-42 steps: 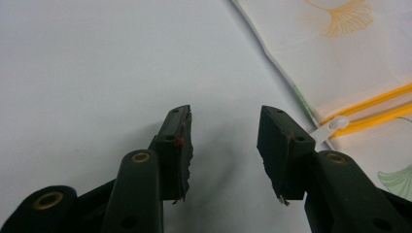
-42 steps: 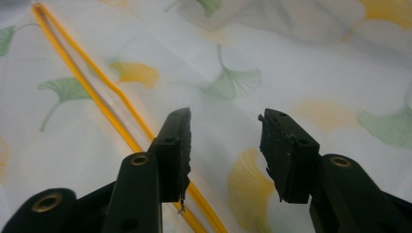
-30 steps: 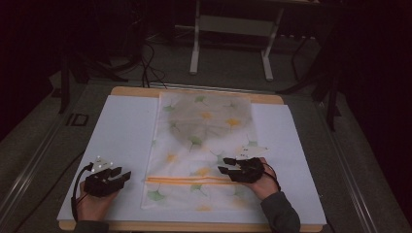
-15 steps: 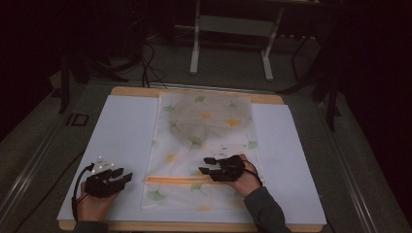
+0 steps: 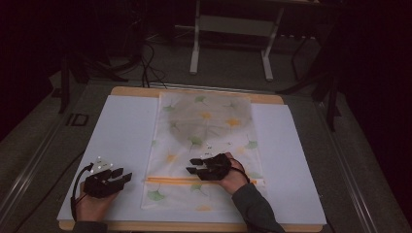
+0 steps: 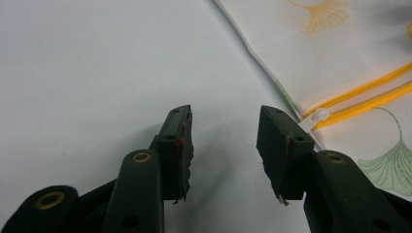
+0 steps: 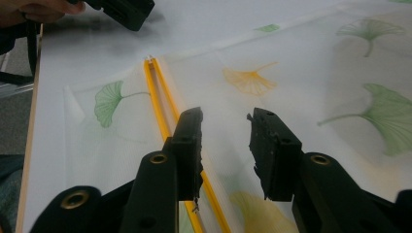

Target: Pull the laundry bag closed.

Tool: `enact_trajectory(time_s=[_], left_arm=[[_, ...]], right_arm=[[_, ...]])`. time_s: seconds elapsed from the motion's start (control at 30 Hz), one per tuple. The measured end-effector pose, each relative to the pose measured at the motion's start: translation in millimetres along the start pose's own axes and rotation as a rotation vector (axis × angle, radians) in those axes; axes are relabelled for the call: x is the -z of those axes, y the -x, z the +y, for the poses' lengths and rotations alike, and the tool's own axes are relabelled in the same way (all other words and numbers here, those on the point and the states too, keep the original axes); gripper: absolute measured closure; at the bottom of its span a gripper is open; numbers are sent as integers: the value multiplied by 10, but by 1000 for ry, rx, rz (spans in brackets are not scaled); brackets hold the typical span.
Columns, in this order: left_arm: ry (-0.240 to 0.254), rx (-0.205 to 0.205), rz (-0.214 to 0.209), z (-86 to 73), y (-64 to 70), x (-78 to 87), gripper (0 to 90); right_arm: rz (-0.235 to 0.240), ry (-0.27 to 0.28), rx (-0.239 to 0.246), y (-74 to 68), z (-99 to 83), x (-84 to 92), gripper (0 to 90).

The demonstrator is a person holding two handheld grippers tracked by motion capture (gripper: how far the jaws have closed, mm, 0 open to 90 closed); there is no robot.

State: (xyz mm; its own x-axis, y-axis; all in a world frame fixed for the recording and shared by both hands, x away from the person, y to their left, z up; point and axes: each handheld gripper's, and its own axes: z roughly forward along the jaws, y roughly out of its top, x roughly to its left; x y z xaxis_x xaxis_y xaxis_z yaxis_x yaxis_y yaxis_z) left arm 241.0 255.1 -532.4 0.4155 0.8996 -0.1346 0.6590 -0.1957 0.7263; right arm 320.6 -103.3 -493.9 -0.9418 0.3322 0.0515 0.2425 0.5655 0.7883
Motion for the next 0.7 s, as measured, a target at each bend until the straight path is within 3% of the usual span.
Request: enact_trajectory(time_s=[0.4, 0.7], left_arm=[[12, 18, 11, -17, -61, 54, 566], [18, 29, 18, -28, -92, 80, 566]], right_arm=[[45, -20, 44, -89, 175, -389, 672], [82, -17, 45, -149, 260, -633, 694]])
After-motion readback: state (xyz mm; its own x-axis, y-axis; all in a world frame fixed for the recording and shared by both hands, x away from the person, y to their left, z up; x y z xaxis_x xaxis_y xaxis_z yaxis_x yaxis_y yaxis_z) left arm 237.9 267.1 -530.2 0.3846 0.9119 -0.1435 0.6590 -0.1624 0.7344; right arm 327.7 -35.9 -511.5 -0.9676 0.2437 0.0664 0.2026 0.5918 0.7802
